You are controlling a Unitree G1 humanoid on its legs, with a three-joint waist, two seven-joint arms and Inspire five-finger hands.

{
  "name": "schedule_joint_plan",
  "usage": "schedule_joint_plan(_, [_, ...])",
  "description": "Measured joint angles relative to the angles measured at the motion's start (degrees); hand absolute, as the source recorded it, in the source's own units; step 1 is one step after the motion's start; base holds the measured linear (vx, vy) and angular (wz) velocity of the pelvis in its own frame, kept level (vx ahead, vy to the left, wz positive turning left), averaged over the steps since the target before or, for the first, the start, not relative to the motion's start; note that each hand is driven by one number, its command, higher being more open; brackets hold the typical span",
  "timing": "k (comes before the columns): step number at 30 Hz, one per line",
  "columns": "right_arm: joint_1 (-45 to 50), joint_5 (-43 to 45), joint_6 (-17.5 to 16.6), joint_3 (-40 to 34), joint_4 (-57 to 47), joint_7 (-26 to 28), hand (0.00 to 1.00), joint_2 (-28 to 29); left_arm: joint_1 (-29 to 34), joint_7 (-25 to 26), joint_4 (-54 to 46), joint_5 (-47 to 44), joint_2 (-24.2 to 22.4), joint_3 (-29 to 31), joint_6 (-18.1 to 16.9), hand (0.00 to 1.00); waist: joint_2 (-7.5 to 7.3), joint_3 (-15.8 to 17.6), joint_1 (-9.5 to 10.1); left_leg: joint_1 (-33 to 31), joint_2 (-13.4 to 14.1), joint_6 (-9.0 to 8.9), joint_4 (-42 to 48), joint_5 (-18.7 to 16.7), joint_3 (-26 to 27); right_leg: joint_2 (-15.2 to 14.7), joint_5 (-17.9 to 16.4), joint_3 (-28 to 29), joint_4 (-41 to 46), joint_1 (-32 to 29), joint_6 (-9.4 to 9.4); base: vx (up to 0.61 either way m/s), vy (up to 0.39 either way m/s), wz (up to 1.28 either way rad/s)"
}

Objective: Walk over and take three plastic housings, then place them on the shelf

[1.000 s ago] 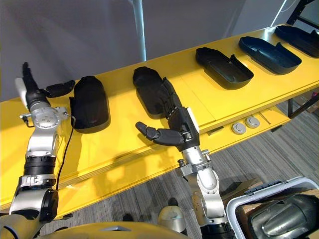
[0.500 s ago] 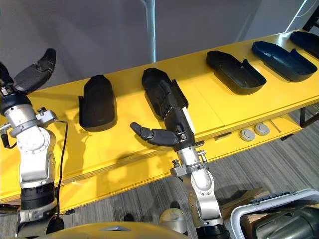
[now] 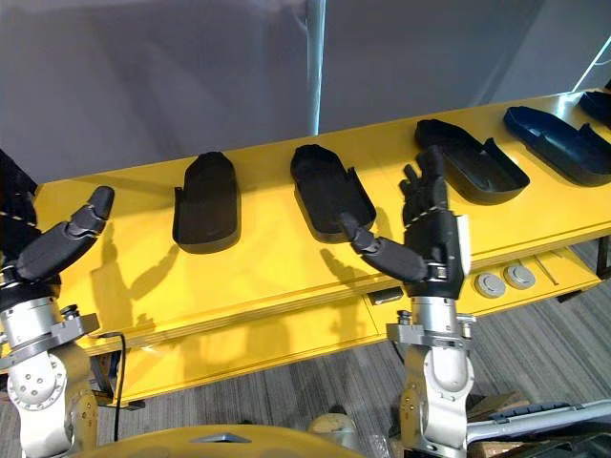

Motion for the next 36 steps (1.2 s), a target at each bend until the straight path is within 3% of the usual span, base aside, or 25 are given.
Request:
schedule_joint_plan(5, [-1.14,-0.53,-0.71,-0.34,-2.57,-0.11,1.00,-0.01,0.75,-5.57,-0.06,-5.17,-0.08,0.62,-1.84,1.00,-0.82,-0.43,0.93,-0.89,-0.02,0.24,-0.15,0.16,-1.45,-0.08,-0.03,-1.53,-0.20,-0.04,0.03,-0.02,-0.009,0.13])
schedule_joint_plan(6, [-5.53,-0.66,0.34,0.76,-2.48,-1.47,1.00,-0.06,1.32,-12.96,-2.98,-9.65,-0.45,0.43,-1.87,1.00,-3.36,-0.44,2.62,-1.69,-0.02,0.23,-0.68,0.63,-2.35,-0.40,-0.08,-3.57,-0.12,-0.05,0.05,-0.01,-0.008,0.10])
schedule_joint_plan(12, [-5.13,-0.63,0.34,0.92,-2.11,-1.50,1.00,0.02,1.32,-12.91,-2.98,-9.65,-0.46,-0.17,-1.87,1.00,-3.30,-0.34,2.42,-1.69,-0.04,0.16,-0.68,0.68,-2.34,-0.40,-0.08,-3.53,-0.11,-0.08,0.05,0.00,0.000,0.00])
schedule_joint_plan(18, [1.48,-0.58,1.64,3.87,-0.98,-1.34,1.00,0.62,1.70,-12.72,-2.42,-9.35,-0.42,-6.33,-1.53,1.00,-2.44,0.77,1.94,-1.75,-0.14,0.45,-0.71,0.49,-1.59,-0.41,-0.08,-2.15,0.17,-0.69,0.04,0.00,0.000,-0.06])
schedule_joint_plan(26, [6.50,-2.31,3.19,4.26,0.17,-1.27,1.00,1.82,2.52,-12.21,1.78,-8.66,-0.21,-12.01,2.13,1.00,-1.52,2.52,0.94,-1.95,0.44,0.60,-0.73,0.25,-1.46,0.01,-0.12,-2.00,0.26,-0.73,0.11,0.00,-0.006,0.01])
schedule_joint_plan(33, [-0.23,-10.93,3.00,7.68,-0.06,-0.20,1.00,-5.97,3.42,-11.80,2.61,-4.19,2.26,-11.94,4.03,1.00,-1.45,2.53,1.60,-2.68,1.35,0.53,-0.71,0.78,-1.75,-0.04,-0.27,-2.22,2.35,-0.77,0.32,0.00,-0.004,0.25])
schedule_joint_plan(36, [-3.67,-14.42,1.71,8.41,-0.41,0.24,1.00,-8.65,3.42,-11.78,2.62,-2.26,3.88,-11.87,4.87,1.00,-1.57,2.52,3.13,-2.99,1.34,0.53,-0.67,1.70,-2.91,-0.17,-0.27,-2.21,3.38,-0.83,0.32,0.01,0.012,0.26])
